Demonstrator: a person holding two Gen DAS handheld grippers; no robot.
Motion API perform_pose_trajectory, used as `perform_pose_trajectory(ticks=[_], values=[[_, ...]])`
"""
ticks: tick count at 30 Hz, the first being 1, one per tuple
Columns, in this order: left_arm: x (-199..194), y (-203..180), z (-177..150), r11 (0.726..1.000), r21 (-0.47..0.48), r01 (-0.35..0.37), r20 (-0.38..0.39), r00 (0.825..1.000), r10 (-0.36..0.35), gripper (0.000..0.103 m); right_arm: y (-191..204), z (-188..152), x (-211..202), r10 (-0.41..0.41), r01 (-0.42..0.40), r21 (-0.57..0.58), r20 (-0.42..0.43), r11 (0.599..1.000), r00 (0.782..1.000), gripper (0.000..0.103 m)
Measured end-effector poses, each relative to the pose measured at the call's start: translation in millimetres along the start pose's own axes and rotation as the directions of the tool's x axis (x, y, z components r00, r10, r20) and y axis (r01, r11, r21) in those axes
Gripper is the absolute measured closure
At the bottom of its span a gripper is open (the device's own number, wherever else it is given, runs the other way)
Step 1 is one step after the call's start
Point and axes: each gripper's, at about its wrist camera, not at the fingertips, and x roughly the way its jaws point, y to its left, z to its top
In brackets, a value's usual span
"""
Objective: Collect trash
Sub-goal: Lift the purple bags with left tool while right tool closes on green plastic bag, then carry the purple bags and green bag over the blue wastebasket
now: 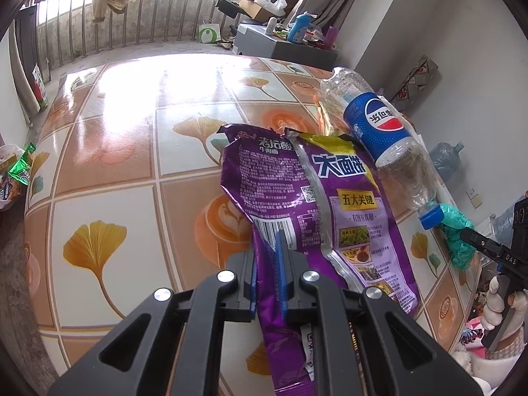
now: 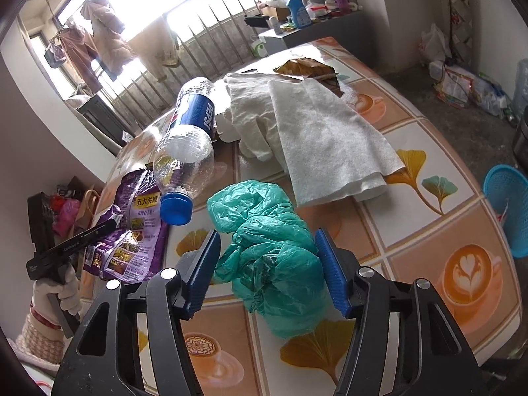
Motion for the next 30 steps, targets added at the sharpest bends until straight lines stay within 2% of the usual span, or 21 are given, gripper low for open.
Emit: perform_pose_trajectory(ticks=[2, 7, 14, 18, 23, 30], values=[[-6, -1, 1, 1.0, 0.009, 0.009, 0.019, 1.0, -0.01, 0.096, 1, -1, -2, 0.006, -0.006, -0.004, 0.004, 1.0, 1.0, 0.053], [-27, -2, 7, 0.999, 0.009, 0.054, 0.073, 0.996, -0.054, 0.098, 3, -2, -7, 0.023, -0.023, -0.012, 0.013, 1.0, 1.0, 0.056], [-63, 4, 21, 0.987, -0.017, 0.158, 0.154, 0.976, -0.153, 0.101, 4, -3, -19, 0.067, -0.066, -0.019, 0.037, 0.998, 0.997, 0.058], [-85, 5, 32, 0.978, -0.029, 0.207, 0.205, 0.959, -0.197, 0.101, 6, -2, -26, 0.128, -0.128, -0.01, 0.047, 0.992, 0.991, 0.058], [-111, -4, 51, 0.967, -0.011, 0.256, 0.269, 0.932, -0.244, 0.102, 9, 4, -40, 0.219, -0.221, 0.01, 0.087, 0.975, 0.972, 0.058], [-132, -38, 80, 0.939, 0.06, 0.338, 0.32, 0.885, -0.339, 0.102, 5, 21, -68, 0.324, -0.334, 0.031, 0.183, 0.942, 0.928, 0.058]])
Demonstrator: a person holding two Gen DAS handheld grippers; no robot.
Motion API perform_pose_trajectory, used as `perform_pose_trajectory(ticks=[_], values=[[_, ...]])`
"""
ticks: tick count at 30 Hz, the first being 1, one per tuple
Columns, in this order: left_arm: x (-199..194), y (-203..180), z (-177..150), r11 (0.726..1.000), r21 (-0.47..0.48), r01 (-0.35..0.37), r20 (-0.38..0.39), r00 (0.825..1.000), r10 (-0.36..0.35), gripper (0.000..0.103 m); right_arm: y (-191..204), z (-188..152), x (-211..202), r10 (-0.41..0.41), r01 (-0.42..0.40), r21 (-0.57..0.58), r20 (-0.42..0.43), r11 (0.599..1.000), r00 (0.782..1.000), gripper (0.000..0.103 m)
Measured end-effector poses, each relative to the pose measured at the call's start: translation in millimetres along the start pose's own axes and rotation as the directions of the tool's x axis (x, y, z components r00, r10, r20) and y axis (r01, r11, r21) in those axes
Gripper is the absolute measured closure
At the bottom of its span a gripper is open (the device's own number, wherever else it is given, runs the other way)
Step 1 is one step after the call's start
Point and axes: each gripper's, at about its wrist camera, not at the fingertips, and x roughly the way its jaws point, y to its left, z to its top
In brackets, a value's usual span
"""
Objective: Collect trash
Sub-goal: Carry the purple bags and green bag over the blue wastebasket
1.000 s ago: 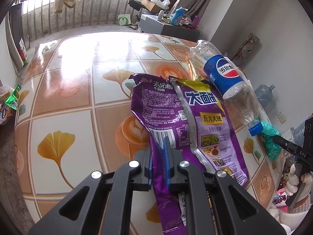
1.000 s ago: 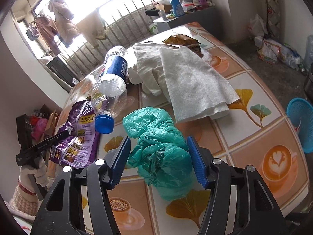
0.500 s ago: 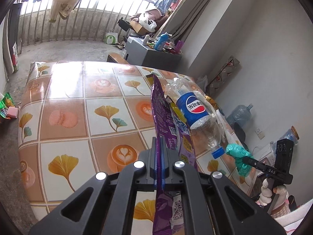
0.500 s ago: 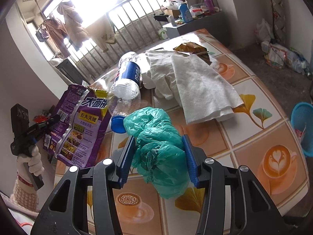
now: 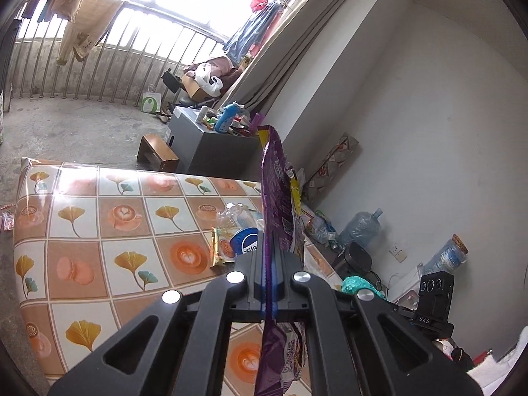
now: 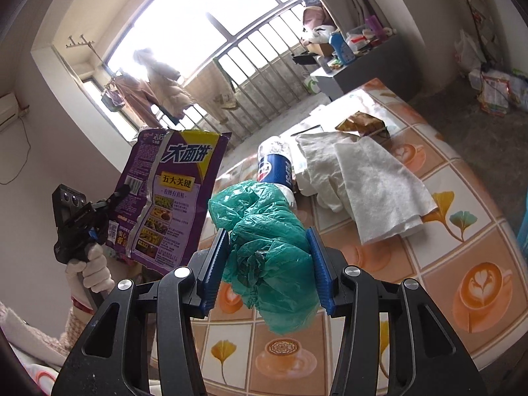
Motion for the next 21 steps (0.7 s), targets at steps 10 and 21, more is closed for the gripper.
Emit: perform_pose_trajectory(ticks=[10, 21], values=[[58, -75, 28, 0.986, 0.12, 0.113, -0.019, 0.994, -0.111, 0.102, -11, 40, -44, 0.071, -0.075, 0.021, 0.166, 0.997, 0.984, 0.058], [163, -171, 24, 0.944, 0.258, 0.208, -0.146, 0.974, -0.174, 0.102, -60, 56, -89, 0.004, -0.037, 0.108, 0.292, 0.993, 0.956, 0.058]])
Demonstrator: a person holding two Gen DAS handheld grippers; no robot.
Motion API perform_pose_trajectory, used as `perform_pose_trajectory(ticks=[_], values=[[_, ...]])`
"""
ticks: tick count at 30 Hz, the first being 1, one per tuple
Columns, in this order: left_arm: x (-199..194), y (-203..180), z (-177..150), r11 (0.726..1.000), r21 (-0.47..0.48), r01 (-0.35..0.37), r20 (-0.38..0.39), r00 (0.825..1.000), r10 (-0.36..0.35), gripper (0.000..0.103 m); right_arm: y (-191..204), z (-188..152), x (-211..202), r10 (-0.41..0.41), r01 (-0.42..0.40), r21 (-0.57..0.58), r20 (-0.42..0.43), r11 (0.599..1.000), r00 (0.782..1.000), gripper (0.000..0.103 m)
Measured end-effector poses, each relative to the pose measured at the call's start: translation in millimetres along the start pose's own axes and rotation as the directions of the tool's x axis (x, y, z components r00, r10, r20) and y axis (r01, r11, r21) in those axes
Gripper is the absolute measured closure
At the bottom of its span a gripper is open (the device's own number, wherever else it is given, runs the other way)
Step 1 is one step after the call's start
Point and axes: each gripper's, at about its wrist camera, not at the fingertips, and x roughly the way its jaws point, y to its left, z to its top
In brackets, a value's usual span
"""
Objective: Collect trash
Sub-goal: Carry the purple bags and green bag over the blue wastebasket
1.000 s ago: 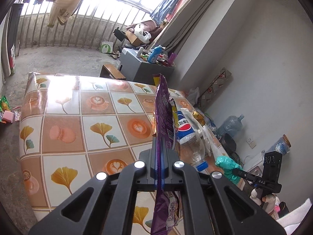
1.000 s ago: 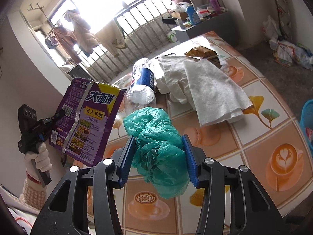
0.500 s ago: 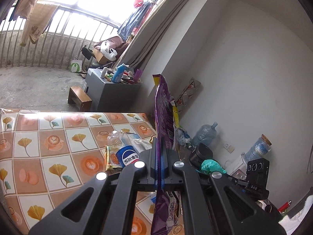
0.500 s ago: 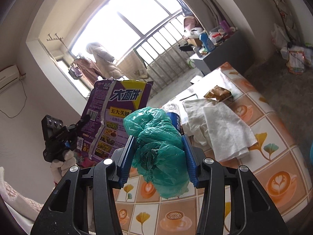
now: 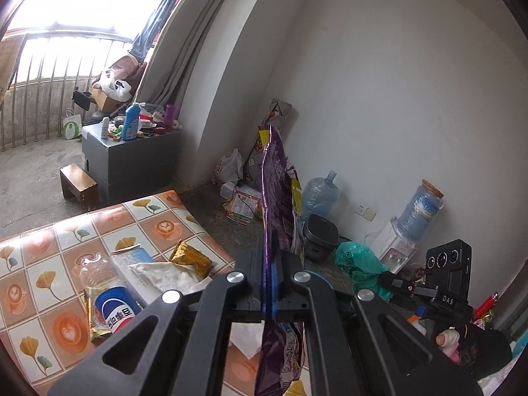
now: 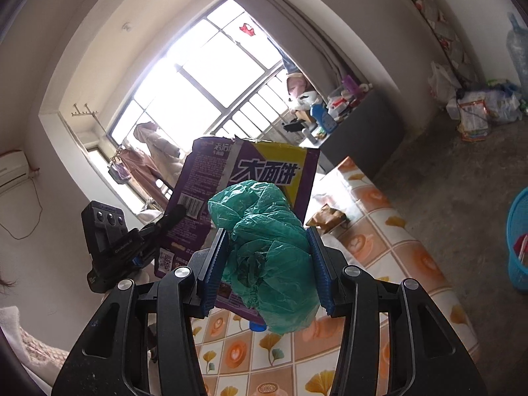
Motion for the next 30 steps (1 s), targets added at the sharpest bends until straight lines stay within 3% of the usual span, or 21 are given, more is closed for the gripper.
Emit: perform_pose_trajectory(ticks=[9, 17, 22, 27, 30], values=[[112, -58, 2, 0.994, 0.064, 0.09, -0.14, 0.987, -0.08, 0.102, -56, 15, -30, -0.137, 0.129, 0.105, 0.076, 0.986, 0.988, 0.058], [205, -115, -5, 0.976, 0.117, 0.184, -0.261, 0.954, -0.149, 0.102, -104, 25, -67, -0.282, 0.243, 0.236, 0.145, 0.941, 0.949, 0.058], [254, -142, -14, 0.967, 0.12, 0.225, -0.328, 0.928, -0.176, 0.102, -129, 26, -81, -0.392, 0.331, 0.302, 0.166, 0.894, 0.905, 0.058], [305, -162, -31, 0.968, 0.088, 0.237, -0.397, 0.899, -0.184, 0.101, -159, 27, -115, -0.532, 0.435, 0.384, 0.199, 0.815, 0.823, 0.058], [337, -173, -43, 0.968, 0.079, 0.239, -0.444, 0.877, -0.18, 0.101, -179, 25, -127, -0.575, 0.453, 0.437, 0.201, 0.777, 0.793, 0.058]])
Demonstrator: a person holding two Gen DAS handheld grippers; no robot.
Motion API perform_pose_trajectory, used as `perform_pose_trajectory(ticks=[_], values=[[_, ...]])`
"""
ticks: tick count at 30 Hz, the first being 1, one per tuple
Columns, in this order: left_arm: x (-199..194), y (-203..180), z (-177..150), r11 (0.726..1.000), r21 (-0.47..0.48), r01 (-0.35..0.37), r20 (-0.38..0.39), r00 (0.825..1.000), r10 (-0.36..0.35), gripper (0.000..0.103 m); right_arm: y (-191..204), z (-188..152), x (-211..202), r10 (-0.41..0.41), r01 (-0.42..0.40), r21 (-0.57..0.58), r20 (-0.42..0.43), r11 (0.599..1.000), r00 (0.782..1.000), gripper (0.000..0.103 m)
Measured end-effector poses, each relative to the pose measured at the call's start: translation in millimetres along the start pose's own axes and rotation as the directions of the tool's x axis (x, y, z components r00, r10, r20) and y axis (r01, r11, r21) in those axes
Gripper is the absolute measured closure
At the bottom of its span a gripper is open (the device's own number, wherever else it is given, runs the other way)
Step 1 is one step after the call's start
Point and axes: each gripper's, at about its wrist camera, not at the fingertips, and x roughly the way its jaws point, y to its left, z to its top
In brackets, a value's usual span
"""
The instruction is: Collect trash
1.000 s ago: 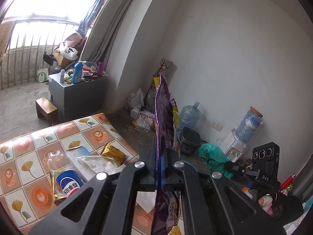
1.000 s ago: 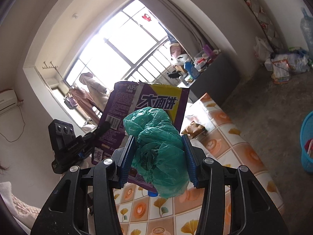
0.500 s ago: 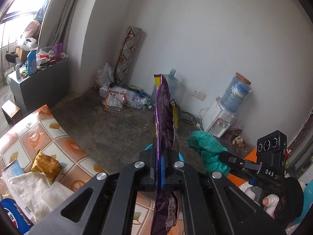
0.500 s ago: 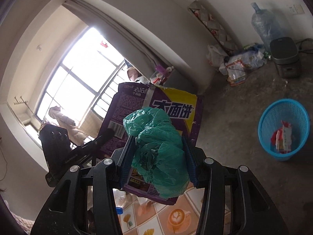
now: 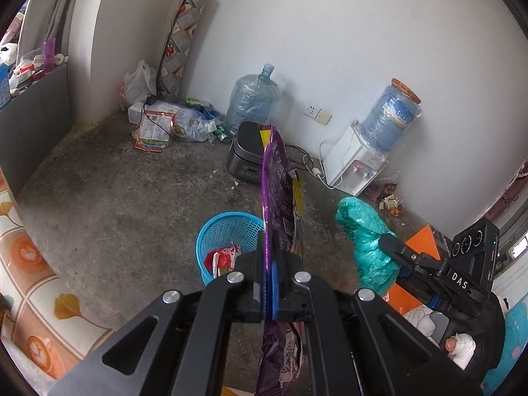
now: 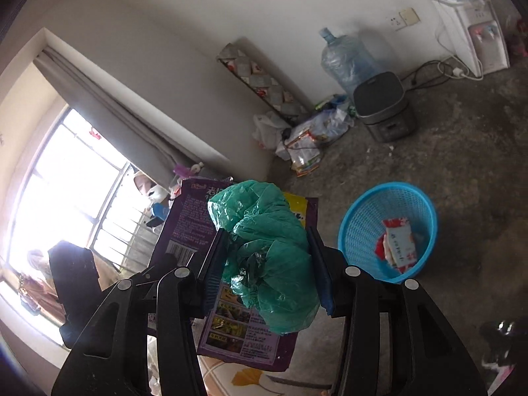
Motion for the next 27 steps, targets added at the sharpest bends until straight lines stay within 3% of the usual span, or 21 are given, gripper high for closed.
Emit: perform_pose_trajectory(ticks=[8, 10, 11, 13, 14, 16, 21, 27], values=[[104, -14, 18, 1.0, -0.003, 0.006, -0.1, 0.995, -0.006, 0.101, -36, 6, 25, -0.082, 0.084, 0.084, -0.03, 0.993, 0.996, 0.058], [133, -17, 22, 0.999, 0.017, -0.031, -0.118, 0.992, 0.033, 0.101, -43, 7, 25, -0.098, 0.101, 0.098, -0.037, 0.99, 0.994, 0.058], [148, -16, 23, 0.999, 0.014, -0.052, -0.129, 0.99, 0.054, 0.098, -47, 7, 26, -0.107, 0.11, 0.103, -0.041, 0.989, 0.993, 0.058], [184, -6, 23, 0.996, -0.003, -0.093, -0.188, 0.978, 0.09, 0.078, -55, 7, 26, -0.125, 0.13, 0.113, -0.051, 0.985, 0.991, 0.058], [198, 1, 21, 0.993, -0.018, -0.119, -0.215, 0.97, 0.112, 0.063, -60, 6, 28, -0.131, 0.137, 0.117, -0.058, 0.984, 0.99, 0.058], [214, 15, 15, 0.986, -0.049, -0.163, -0.241, 0.959, 0.146, 0.063, -69, 5, 35, -0.153, 0.163, 0.129, -0.08, 0.978, 0.985, 0.058], [203, 33, 11, 0.972, -0.068, -0.223, -0.242, 0.949, 0.201, 0.063, -89, -6, 44, -0.193, 0.21, 0.157, -0.121, 0.965, 0.974, 0.058], [139, 35, 27, 0.97, -0.053, -0.237, -0.165, 0.96, 0.226, 0.063, -98, -6, 42, -0.22, 0.238, 0.176, -0.115, 0.955, 0.969, 0.058]])
